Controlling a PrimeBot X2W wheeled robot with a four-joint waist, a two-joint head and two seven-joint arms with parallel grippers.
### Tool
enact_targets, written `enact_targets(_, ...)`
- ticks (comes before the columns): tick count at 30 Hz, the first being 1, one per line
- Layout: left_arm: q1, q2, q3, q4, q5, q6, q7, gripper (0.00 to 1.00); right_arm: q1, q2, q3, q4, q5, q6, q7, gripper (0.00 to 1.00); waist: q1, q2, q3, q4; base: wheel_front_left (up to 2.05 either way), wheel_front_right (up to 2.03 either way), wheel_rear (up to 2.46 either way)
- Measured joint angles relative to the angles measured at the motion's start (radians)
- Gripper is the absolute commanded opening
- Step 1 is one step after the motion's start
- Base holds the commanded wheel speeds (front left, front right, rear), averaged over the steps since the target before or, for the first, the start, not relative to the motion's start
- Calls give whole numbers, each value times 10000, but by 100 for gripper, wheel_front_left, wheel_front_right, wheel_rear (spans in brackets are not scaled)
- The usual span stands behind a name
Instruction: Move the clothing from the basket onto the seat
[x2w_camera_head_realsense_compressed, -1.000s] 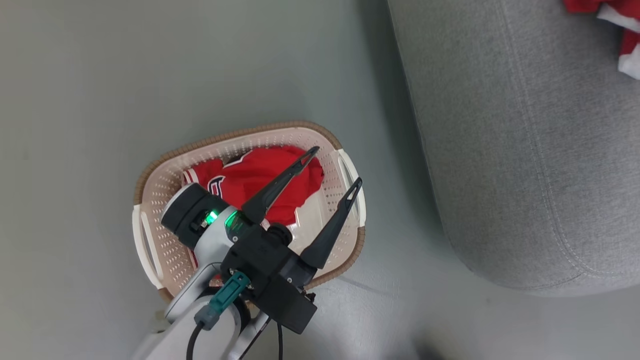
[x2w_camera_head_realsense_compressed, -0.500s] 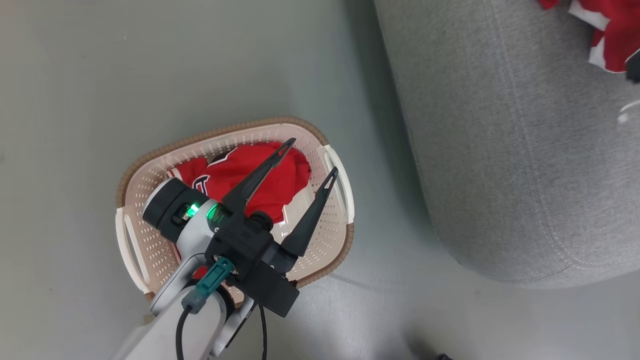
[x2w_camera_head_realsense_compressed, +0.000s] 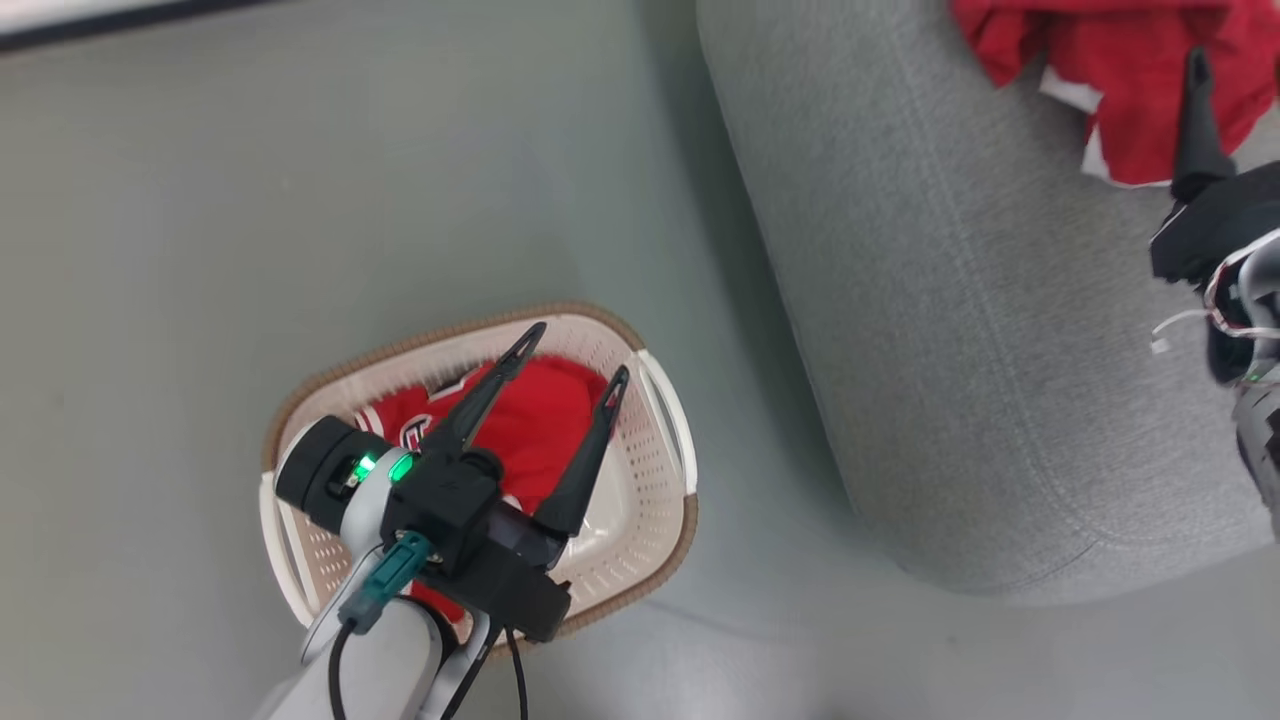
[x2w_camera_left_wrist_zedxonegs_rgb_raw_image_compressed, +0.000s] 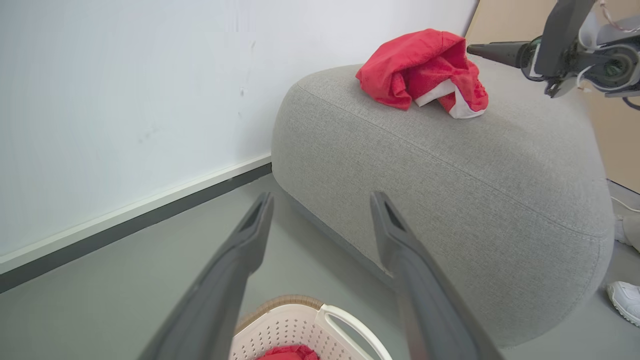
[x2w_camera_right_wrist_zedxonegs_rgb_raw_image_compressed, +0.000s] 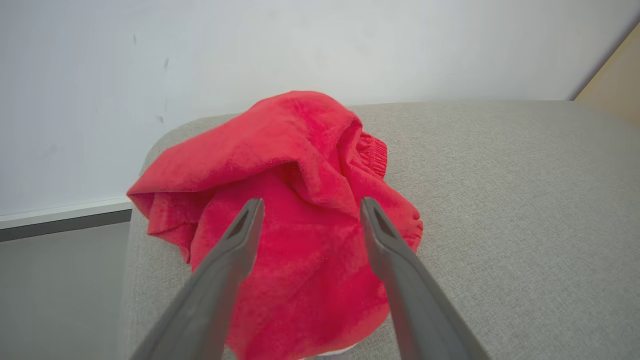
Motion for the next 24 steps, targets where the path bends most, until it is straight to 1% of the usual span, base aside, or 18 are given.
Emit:
enact_targets(1,26,-21,40,77,-13,10,-73,100,86,23,27,-98,-58,61,0,100,0,0,-119,10,0,0,0)
enact_targets(6,192,-167,339,451,-284,188,-435,100,612,314,104,-616,-213,155,-25,100,0,-1,-736,125,0,0,0)
enact_targets(10,392,-182,633,742,-497,318,-639,100,1143,497,140,-1035,-293,157,-25,100,0,-1,-1227,291,0,0,0)
enact_targets(21,1405,-90,1685,1494,-1160,709,-945,100,2944,1331,240,-2245,-385,150,-25,100,1,-1,-2612,902,0,0,0)
enact_targets(24,1636,-88,1829,1607,-1248,727,-989,100,3405,1448,253,-2504,-391,67,-25,100,0,-1,-2875,1008,0,0,0)
